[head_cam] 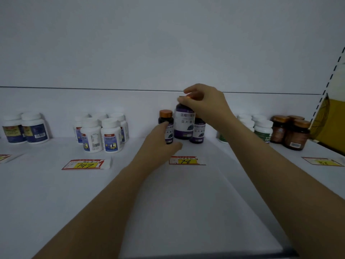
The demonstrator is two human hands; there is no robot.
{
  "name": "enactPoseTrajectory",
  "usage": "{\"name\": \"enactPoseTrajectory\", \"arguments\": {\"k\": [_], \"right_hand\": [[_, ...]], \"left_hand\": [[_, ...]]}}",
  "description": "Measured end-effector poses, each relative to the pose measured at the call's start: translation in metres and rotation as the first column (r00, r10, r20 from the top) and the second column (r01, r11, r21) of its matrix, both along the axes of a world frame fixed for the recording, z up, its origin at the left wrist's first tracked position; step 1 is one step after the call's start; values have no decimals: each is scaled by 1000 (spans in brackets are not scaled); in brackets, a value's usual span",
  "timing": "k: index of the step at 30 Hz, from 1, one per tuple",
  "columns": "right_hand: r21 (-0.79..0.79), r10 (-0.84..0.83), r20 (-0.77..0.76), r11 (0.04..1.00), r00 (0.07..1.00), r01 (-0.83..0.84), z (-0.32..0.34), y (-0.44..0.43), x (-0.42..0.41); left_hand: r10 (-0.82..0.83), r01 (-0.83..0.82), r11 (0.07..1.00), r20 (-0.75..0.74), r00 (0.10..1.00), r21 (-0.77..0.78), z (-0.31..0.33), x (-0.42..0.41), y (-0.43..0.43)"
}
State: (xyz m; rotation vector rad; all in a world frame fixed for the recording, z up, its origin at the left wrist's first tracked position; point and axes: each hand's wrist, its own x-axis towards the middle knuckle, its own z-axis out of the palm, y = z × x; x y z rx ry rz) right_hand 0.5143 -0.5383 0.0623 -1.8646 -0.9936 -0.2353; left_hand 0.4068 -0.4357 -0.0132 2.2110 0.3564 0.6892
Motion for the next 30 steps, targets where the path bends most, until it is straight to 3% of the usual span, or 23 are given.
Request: {"name": "enactPoseTrajectory", "arguments": {"k": [3,7,13,22,30], "right_hand": [[55,17,-45,998,999,-15,-11,0,-5],[76,39,-75,997,996,-33,-15,4,-5],[82,227,-354,974,907,-212,-24,-5,12],[175,231,-389,969,892,-174,-25,-5,16],[213,232,-320,962,918,-169,-23,-6,10]], "left_hand": [[-155,152,979,-8,988,-133,2,2,-9],[-208,213,950,47,977,-228,8,-2,-8],[-375,365,830,63,925,-421,9,-7,-4],[-356,348,853,54,933,-388,11,-9,-6],[-347,344,867,57,936,-360,11,-8,-4]]}}
